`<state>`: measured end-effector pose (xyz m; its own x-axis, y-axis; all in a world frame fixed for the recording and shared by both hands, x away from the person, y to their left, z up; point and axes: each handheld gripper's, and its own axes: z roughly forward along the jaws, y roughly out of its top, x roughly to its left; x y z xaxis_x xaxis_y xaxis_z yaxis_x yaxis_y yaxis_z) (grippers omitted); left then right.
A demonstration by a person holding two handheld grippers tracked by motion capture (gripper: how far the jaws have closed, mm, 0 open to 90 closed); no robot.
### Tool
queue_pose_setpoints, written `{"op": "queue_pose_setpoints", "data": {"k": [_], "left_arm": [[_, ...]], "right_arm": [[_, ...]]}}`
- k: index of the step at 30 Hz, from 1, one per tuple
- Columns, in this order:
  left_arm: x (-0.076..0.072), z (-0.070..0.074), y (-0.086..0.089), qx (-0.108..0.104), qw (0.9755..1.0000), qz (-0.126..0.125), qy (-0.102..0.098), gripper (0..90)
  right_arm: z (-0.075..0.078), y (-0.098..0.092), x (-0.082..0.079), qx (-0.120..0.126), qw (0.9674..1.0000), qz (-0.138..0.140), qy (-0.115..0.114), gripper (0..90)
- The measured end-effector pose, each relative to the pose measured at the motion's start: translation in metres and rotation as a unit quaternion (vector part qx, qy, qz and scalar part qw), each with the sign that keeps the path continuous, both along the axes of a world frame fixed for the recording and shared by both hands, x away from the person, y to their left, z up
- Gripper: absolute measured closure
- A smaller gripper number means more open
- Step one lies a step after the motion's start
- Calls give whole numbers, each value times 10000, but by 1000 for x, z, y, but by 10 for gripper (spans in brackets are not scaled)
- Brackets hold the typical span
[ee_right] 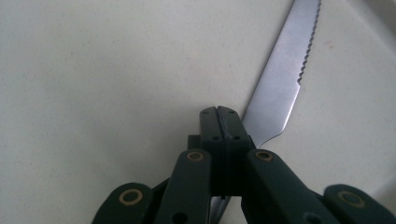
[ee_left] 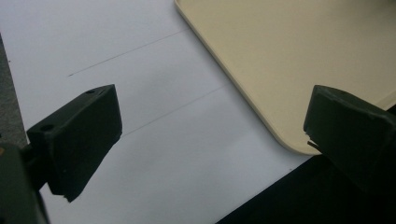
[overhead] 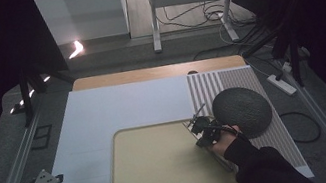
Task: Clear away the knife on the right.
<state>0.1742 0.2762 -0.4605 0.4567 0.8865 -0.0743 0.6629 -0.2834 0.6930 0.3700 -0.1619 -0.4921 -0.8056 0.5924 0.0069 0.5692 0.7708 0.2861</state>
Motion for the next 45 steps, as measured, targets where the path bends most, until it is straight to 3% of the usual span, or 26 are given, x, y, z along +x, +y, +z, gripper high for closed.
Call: {"op": "queue_pose_setpoints", "data": {"k": [8, 17, 21, 28, 34, 38, 45], "left_arm": [[0, 0, 0, 5, 10000, 2, 8, 41], [1, 0, -1, 53, 10000, -16, 33, 41], [0, 0, -1, 44, 10000, -4, 28, 41], [0, 0, -1, 59, 10000, -14, 28, 41], [2, 0, -1, 48, 10000, -42, 41, 41], [2, 0, -1, 26, 10000, -40, 43, 43], [0, 0, 2, -118, 9999, -32, 8, 43]], "right_arm": [[0, -8, -1, 91, 9999, -42, 84, 900], [-3, 3, 20, 257, 9990, -74, -345, 900], [-2, 1, 22, 84, 9991, -252, -335, 900], [0, -21, 24, 78, 9986, -492, -166, 900], [1, -39, 26, 351, 9972, -664, 16, 894], [6, -43, 25, 554, 9954, -780, -70, 770], [13, -45, 13, 696, 9937, -865, -179, 360]]}}
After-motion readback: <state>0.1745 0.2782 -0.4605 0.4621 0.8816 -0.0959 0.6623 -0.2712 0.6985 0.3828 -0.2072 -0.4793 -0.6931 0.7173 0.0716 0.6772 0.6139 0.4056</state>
